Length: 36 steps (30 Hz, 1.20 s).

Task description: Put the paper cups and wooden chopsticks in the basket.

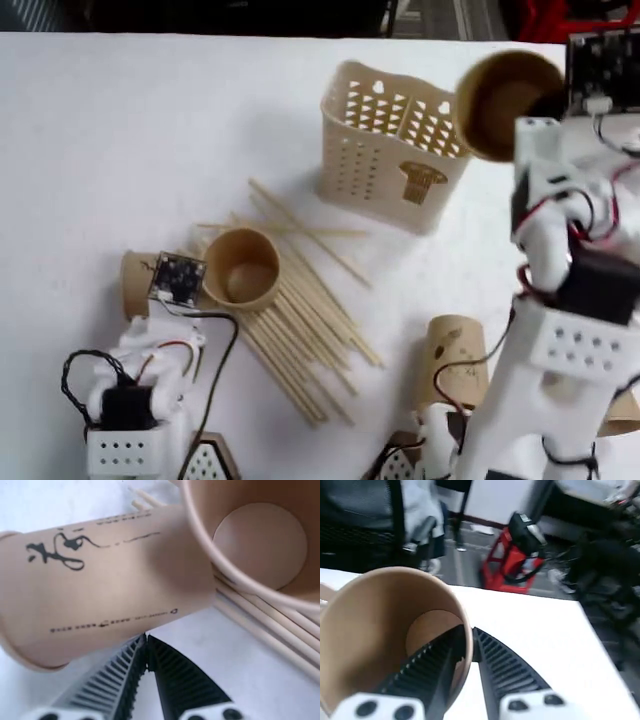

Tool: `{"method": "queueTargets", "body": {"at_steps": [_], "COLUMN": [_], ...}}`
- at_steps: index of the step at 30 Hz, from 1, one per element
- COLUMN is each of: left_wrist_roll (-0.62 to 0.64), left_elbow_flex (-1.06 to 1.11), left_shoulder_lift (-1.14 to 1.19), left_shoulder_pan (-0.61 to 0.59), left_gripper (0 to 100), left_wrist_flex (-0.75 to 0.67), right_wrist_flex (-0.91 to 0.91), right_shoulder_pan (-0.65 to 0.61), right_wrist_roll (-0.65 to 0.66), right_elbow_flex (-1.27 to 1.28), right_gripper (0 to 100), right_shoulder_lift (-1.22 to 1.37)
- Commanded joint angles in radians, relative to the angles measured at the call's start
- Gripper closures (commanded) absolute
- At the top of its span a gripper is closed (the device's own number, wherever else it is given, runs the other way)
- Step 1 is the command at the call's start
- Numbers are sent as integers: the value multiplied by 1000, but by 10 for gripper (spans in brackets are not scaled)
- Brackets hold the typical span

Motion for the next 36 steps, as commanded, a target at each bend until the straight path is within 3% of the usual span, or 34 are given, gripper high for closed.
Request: {"method": "queueTargets", "body": {"at_steps": [1,11,24,31,36], "left_wrist_roll": [6,6,6,6,6], "left_elbow_flex": [-5,-5,-5,-5,-5], "left_shoulder_lift": [1,1,1,1,1], "left_shoulder_pan": [8,8,8,8,8], "left_gripper": [976,976,976,976,976], "left_wrist_flex": [5,5,5,5,5], "right_wrist_flex": [-4,2,88,186,357], "right_shoulder_pan": [-90,-143,-140,-140,-140], "right_wrist_roll": [-86,-216,-222,-221,-221], "right_elbow_flex": [-98,-261,-267,-313,-407], "right_gripper": [978,978,973,817,809], "right_shoulder_lift": [102,364,461,444,437]}}
